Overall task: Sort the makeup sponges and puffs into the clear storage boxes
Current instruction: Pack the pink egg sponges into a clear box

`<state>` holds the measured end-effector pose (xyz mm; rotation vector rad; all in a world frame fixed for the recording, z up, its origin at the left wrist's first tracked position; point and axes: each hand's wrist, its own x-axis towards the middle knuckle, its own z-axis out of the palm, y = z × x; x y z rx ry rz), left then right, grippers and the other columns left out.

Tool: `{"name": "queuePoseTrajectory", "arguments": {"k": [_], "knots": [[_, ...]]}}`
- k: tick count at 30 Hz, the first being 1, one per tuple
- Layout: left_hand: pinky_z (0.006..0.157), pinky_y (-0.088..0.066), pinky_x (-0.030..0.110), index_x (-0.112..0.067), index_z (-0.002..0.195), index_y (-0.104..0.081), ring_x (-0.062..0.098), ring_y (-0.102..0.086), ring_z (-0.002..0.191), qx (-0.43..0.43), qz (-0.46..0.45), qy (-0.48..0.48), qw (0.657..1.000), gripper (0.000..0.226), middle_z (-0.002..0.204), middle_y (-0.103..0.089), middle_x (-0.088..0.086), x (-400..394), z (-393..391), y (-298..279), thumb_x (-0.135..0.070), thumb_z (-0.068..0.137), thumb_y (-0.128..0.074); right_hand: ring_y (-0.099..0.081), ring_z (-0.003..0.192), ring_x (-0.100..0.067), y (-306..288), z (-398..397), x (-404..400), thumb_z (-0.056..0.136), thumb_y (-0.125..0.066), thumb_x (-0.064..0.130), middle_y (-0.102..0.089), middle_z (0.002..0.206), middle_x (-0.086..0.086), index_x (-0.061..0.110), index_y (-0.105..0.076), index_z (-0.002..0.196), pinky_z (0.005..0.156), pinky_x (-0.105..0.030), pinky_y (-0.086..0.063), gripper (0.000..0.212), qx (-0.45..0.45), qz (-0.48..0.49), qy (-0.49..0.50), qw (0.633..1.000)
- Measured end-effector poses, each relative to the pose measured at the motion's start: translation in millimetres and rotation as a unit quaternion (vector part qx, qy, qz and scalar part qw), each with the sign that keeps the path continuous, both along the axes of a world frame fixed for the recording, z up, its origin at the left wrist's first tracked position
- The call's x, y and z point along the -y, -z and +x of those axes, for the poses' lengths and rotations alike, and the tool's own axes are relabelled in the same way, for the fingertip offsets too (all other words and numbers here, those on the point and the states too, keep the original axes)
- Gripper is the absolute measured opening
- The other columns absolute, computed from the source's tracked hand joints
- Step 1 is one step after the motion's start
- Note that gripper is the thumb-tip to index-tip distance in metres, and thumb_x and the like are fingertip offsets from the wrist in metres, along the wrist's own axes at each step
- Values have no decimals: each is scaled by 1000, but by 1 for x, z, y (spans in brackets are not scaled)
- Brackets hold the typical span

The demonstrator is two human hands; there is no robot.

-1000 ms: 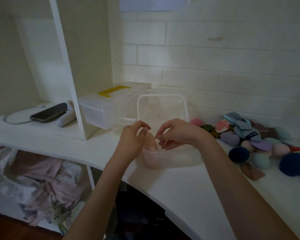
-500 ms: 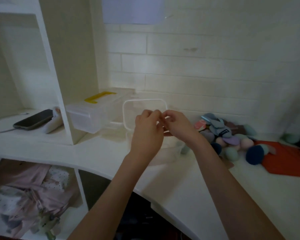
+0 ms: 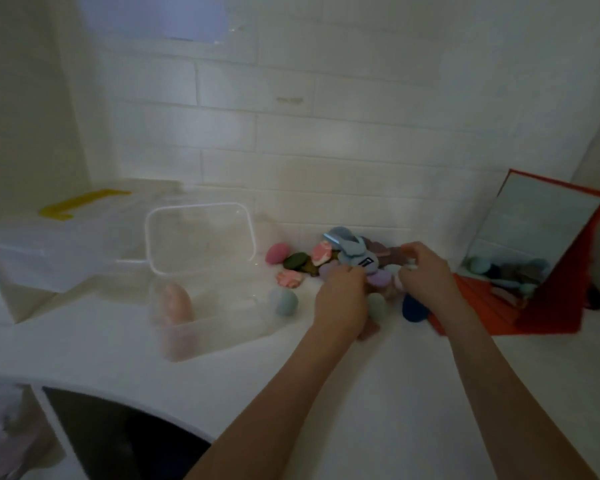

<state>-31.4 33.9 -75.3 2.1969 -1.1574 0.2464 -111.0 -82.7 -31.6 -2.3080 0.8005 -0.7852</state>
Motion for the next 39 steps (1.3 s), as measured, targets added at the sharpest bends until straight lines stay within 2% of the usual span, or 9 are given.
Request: {"name": "queuePoseTrajectory", "arguments": {"k": [4, 9, 12, 18, 21, 27, 33, 35, 39], "knots": [[94, -37, 34, -5, 118, -50, 31, -39, 119, -16, 53, -64, 996, 29, 124, -50, 16, 31, 10, 11, -16, 93, -40, -58, 104, -22, 30, 12, 26, 85, -57, 40, -61, 115, -2, 20, -52, 119, 83, -30, -45, 41, -192, -103, -34, 975], [93, -40, 36, -7, 121, -49, 30, -45, 115, -87, 34, -62, 994, 32, 128, -45, 17, 52, 19, 8, -17, 91, -46, -57, 107, -29, 34, 18, 35, 89, -55, 40, -62, 116, -8, 19, -55, 121, 84, -33, -42, 39, -226, -178, -3, 958], [89, -40, 37, -11, 118, -53, 31, -46, 112, -97, 13, -27, 995, 32, 122, -51, 16, 54, 27, 11, -22, 89, -47, -59, 102, -30, 39, 21, 38, 90, -54, 36, -66, 112, -9, 18, -60, 119, 85, -35, -42, 35, -199, -202, -15, 959], [76, -39, 31, -5, 116, -47, 29, -51, 101, -116, -48, -6, 992, 31, 112, -54, 16, 44, 30, 9, -12, 87, -52, -57, 86, -16, 28, 25, 38, 72, -78, 18, -64, 98, -3, 16, -61, 107, 71, -22, -39, 39, -4, -67, -81, 994], [67, -40, 33, -4, 107, -45, 30, -55, 89, -122, -130, -14, 984, 24, 93, -55, 10, 34, 26, 2, -13, 86, -53, -54, 91, -27, 28, 30, 41, 74, -72, 13, -59, 99, -7, 23, -59, 113, 70, -26, -28, 42, 5, -127, -30, 991], [89, -34, 35, -6, 115, -56, 33, -46, 102, -27, -207, -67, 976, 36, 116, -50, 17, 28, 29, -4, 1, 80, -52, -47, 98, -35, 30, 24, 45, 82, -57, 5, -55, 117, -10, 31, -54, 127, 76, -28, -23, 52, 11, -211, 71, 975], [82, -48, 31, -19, 97, -64, 22, -54, 91, -229, -332, 18, 915, 27, 100, -55, 8, 30, 29, -12, -16, 93, -38, -58, 101, -6, -4, 26, 15, 82, -59, 8, -63, 113, 9, 30, -64, 111, 92, -28, -49, 37, 140, 35, -146, 979], [74, -49, 29, -19, 81, -57, 19, -54, 78, -294, -310, 31, 904, 25, 83, -56, 4, 32, 28, -16, -16, 96, -37, -58, 101, -1, -11, 25, 2, 77, -57, 13, -65, 109, 13, 34, -64, 105, 89, -19, -48, 36, 122, 35, -209, 970], [67, -51, 26, -22, 85, -60, 10, -61, 74, -455, -334, 39, 825, 35, 79, -64, -4, 29, 21, -35, -42, 100, -35, -61, 94, -3, -19, 26, -11, 79, -60, 9, -65, 104, 6, 31, -60, 114, 77, -12, -49, 41, 102, 27, -237, 966]]}}
